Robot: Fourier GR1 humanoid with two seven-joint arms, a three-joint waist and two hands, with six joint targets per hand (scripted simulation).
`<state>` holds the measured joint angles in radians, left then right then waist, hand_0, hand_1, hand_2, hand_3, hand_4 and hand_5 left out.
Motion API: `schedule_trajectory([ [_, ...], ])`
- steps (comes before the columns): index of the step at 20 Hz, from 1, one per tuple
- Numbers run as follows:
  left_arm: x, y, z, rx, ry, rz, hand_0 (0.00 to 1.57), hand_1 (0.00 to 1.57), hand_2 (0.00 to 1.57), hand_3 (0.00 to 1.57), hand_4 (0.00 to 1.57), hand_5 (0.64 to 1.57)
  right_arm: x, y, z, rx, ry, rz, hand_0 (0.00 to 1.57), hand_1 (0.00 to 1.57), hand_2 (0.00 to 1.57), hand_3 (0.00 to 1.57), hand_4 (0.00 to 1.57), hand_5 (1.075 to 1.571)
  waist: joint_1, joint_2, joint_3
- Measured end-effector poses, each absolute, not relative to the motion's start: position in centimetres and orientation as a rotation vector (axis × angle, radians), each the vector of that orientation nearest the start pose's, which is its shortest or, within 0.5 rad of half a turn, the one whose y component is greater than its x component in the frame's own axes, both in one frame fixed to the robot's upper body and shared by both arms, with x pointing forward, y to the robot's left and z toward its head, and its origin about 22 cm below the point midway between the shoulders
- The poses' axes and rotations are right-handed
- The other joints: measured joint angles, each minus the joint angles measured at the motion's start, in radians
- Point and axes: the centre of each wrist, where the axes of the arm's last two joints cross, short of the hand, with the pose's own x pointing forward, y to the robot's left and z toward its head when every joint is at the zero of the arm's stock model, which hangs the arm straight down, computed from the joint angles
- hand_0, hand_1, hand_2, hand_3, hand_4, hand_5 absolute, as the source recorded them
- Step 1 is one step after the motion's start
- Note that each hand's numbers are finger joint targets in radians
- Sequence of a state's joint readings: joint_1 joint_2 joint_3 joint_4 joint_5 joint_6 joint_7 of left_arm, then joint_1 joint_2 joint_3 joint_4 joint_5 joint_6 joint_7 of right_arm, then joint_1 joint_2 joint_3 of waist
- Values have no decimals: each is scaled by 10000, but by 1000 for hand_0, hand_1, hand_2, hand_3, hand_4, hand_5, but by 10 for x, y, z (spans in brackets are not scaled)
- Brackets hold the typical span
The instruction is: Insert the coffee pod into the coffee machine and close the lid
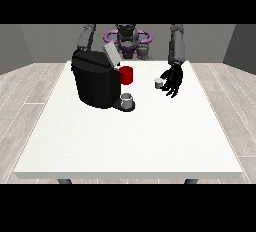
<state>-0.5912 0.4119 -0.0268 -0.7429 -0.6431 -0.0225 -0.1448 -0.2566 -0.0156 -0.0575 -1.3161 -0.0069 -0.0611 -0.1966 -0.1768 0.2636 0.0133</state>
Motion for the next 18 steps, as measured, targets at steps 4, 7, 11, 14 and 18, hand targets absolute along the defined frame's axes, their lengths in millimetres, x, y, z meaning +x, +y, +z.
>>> schedule_trajectory([
  [4, 374, 307, 14, 6762, -12771, -9515, 1212, 1212, 1297, 1204, 142, 1571, 306, -223, 0, -257, -17332, -106, 0, 0, 0, 0, 292, 1571, 37, -138, -9],
  [7, 374, 301, 9, 6698, -12776, -9734, 1138, 1138, 1250, 1167, 424, 1571, 306, -228, -2, -378, -17171, -128, 0, 0, 0, 0, 365, 1571, 125, -268, -32],
  [11, 372, 292, 0, 6277, -13082, -9933, 1557, 1557, 1523, 1427, 706, 1571, 300, -238, -12, -398, -16885, -271, 0, 0, 0, 0, 412, 1571, 176, -536, -76],
  [14, 371, 279, -8, 5770, -13541, -10102, 1302, 1302, 1382, 1340, 683, 1571, 297, -238, -22, -485, -16761, -457, 0, 0, 0, 0, 406, 1571, 327, -631, -105],
  [18, 376, 269, -3, 5342, -13888, -10072, 1443, 1443, 1421, 1310, 612, 1571, 298, -246, -31, -653, -16511, -771, 0, 0, 0, 0, 341, 1571, 574, -887, -121],
])
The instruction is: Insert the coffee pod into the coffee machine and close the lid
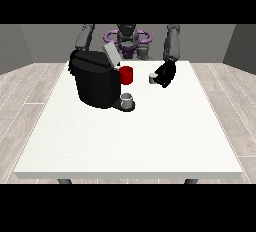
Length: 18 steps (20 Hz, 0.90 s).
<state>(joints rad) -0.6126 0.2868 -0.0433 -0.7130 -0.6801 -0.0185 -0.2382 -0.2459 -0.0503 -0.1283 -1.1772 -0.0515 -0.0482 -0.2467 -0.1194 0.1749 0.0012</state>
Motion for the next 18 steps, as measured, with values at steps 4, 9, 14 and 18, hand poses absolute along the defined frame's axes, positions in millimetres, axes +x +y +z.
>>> schedule_trajectory([
  [4, 380, 260, -1, 4866, -13975, -9757, 1511, 1511, 1436, 1300, 568, 1571, 288, -253, -46, -615, -16225, -825, 0, 0, 0, 0, 300, 1571, 12, -315, -9],
  [9, 390, 242, 15, 4392, -14133, -9926, 1423, 1423, 1407, 1332, 574, 1571, 286, -259, -54, -702, -15880, -825, 0, 0, 0, 0, 283, 1571, 144, -723, -8],
  [14, 406, 226, 46, 3911, -14465, -9635, 1385, 1385, 1417, 1373, 592, 1571, 286, -260, -60, -709, -15735, -729, 0, 0, 0, 0, 235, 1571, 230, -987, -9],
  [18, 410, 229, 58, 3626, -14495, -9420, 1385, 1385, 1417, 1373, 592, 1571, 281, -256, -64, -725, -15593, -493, 0, 0, 0, 0, 273, 1571, 170, -1220, -11],
])
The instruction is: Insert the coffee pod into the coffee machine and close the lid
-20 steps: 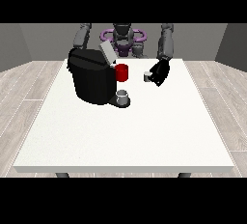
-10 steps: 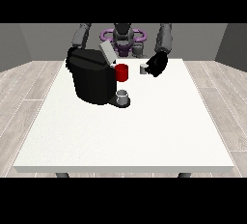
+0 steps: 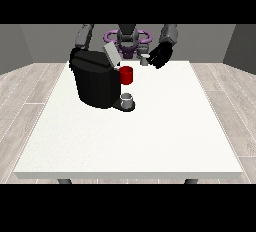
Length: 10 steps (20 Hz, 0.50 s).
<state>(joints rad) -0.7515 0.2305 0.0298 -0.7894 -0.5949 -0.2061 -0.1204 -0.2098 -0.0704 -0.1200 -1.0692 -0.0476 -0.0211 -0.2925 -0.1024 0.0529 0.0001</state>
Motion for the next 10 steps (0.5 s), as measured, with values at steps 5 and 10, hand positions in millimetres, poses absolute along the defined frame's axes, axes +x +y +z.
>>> schedule_trajectory([
  [5, 411, 223, 65, 3491, -14439, -9630, 1462, 1462, 1453, 1404, 625, 1571, 284, -259, -58, -645, -15439, -440, 0, 0, 0, 0, 309, 1571, -65, -271, -1],
  [10, 420, 215, 93, 3231, -14672, -9343, 1402, 1402, 1430, 1369, 656, 1571, 284, -262, -56, -763, -15529, -293, 0, 0, 0, 0, 154, 1571, -117, -277, -1],
])
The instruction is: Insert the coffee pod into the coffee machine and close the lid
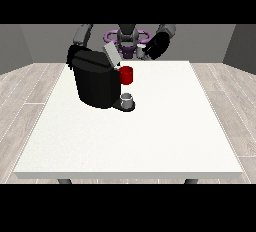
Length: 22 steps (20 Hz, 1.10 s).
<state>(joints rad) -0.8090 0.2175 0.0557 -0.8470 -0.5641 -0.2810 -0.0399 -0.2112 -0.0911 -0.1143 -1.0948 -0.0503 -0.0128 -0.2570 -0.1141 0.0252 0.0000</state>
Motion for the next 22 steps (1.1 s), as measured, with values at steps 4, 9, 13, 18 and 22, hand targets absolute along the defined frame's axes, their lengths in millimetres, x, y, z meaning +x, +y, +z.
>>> schedule_trajectory([
  [4, 425, 204, 111, 3217, -14933, -9016, 1500, 1500, 1467, 1248, 622, 1571, 284, -268, -56, -723, -15671, -337, 0, 0, 0, 0, 178, 1571, -119, 114, 2],
  [9, 436, 215, 142, 3632, -15307, -8485, 1360, 1360, 1424, 1357, 614, 1571, 294, -270, -43, -386, -16408, -216, 0, 0, 0, 0, 240, 1571, -508, 778, 3],
  [13, 443, 229, 158, 4034, -15456, -7866, 1436, 1436, 1456, 1327, 621, 1571, 299, -266, -33, -92, -16720, -27, 0, 0, 0, 0, 21, 1571, -906, 1233, 0],
  [18, 449, 243, 182, 4543, -15992, -7238, 1489, 1489, 1476, 1411, 599, 1571, 307, -257, -20, 421, -17406, 543, 0, 0, 0, 0, 0, 1571, -1266, 1948, 1],
  [22, 452, 249, 203, 4689, -16355, -7019, 1452, 1452, 1483, 1390, 595, 1571, 311, -263, -20, 799, -17691, 823, 0, 0, 0, 0, 165, 1571, -1203, 2350, 3],
])
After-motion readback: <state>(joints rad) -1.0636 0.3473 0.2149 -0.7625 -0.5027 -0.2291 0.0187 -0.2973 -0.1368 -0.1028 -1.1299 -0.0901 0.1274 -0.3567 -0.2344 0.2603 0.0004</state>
